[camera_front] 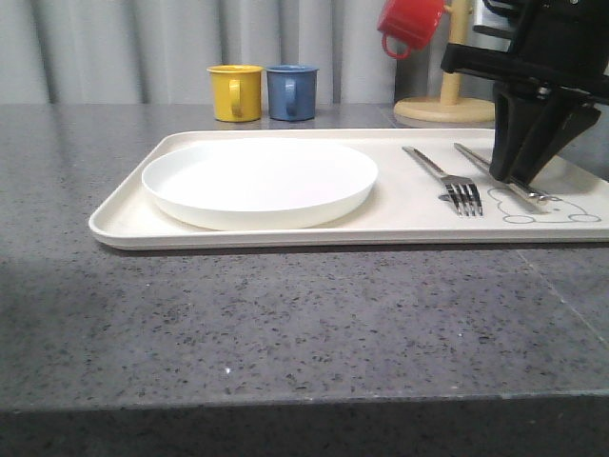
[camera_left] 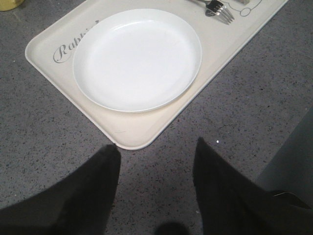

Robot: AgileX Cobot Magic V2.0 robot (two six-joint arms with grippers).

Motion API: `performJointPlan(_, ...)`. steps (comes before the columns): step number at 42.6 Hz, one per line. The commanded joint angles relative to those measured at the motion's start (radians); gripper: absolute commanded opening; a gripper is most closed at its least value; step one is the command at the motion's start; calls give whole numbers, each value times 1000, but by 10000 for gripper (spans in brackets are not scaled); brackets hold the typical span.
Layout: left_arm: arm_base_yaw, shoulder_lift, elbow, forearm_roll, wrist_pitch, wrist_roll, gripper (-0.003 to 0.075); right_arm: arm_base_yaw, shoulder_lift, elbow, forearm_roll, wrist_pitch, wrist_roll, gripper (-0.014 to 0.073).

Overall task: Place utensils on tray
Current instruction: 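Lower the chopsticks onto the tray beside the fork and release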

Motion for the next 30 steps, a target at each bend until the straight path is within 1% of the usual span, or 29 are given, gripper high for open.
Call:
performJointPlan(1, -8, -3, -27, 0, -72, -8, 345, -1, -46, -32, 10, -15, -16, 314)
performJointPlan(10, -8, -3, -27, 0, -72, -8, 345, -5, -80, -44, -25, -19, -120, 320)
performJointPlan(17, -8, -3, -27, 0, -72, -8, 345, -39, -176, -45, -127, -17, -168, 320)
performJointPlan(21, -8, -3, -27, 0, -72, -8, 345, -97, -220, -45, -179, 6, -187, 320)
performJointPlan(26, -8, -3, -27, 0, -72, -8, 345, -228, -236, -45, -185, 64, -236, 320)
performJointPlan(30, -8, -3, -27, 0, -72, -8, 345, -317, -236, -30, -186, 71, -276, 320)
